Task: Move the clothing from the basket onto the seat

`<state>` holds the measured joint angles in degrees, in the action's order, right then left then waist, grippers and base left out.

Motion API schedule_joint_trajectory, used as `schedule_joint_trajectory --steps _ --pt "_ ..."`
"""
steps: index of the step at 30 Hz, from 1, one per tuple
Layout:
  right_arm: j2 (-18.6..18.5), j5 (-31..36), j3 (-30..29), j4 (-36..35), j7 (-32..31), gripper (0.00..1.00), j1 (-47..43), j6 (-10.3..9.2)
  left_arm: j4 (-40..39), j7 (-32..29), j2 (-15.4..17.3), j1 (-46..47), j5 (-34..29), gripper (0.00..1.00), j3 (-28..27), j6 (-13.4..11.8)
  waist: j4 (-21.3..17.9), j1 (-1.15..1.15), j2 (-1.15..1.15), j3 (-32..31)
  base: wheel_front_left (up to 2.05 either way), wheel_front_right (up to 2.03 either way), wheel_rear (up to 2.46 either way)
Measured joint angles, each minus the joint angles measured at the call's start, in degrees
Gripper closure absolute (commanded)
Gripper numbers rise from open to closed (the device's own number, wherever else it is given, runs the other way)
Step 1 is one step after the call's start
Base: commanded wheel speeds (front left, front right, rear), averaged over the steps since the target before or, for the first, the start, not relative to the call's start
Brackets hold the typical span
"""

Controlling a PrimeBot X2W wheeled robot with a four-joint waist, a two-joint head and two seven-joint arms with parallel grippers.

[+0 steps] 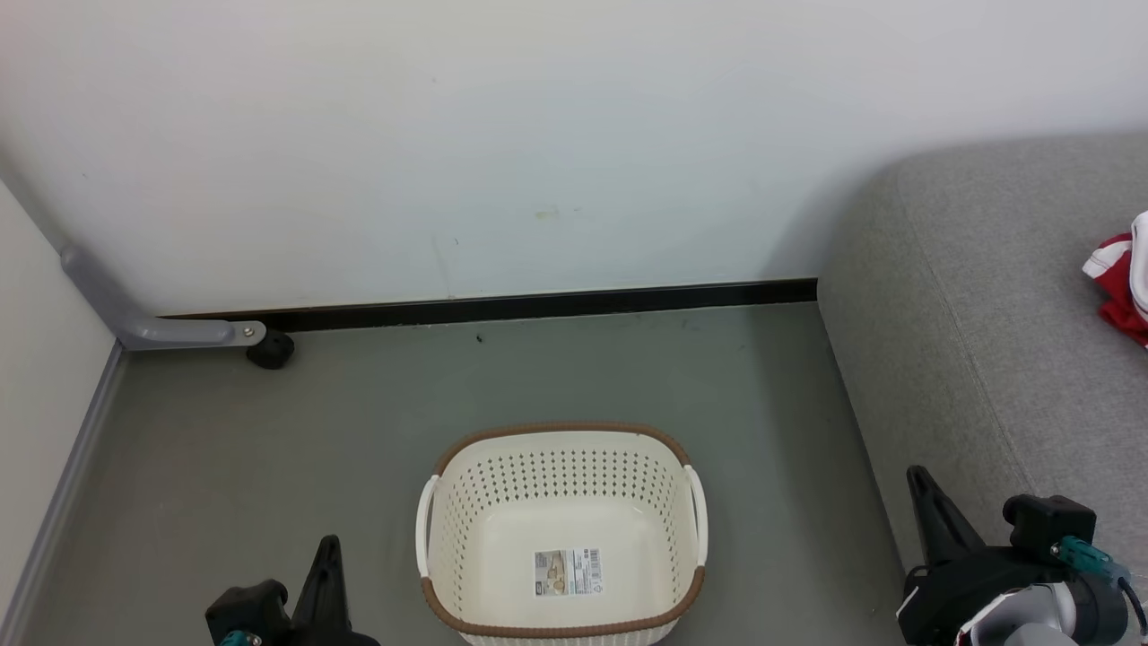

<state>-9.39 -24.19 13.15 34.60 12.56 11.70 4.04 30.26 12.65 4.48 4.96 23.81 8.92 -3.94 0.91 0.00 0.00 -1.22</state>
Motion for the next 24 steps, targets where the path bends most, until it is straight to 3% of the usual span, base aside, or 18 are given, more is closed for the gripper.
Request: schedule_joint_trajectory --steps 24 --pt "1.7 -17.5 -5.4 -3.6 -5.5 1.0 -0.7 0.53 -2.4 -5.3 -0.5 0.0 17.4 1.0 -3.6 3.0 -0.2 0.0 0.0 0.3 0.0 0.0 0.0"
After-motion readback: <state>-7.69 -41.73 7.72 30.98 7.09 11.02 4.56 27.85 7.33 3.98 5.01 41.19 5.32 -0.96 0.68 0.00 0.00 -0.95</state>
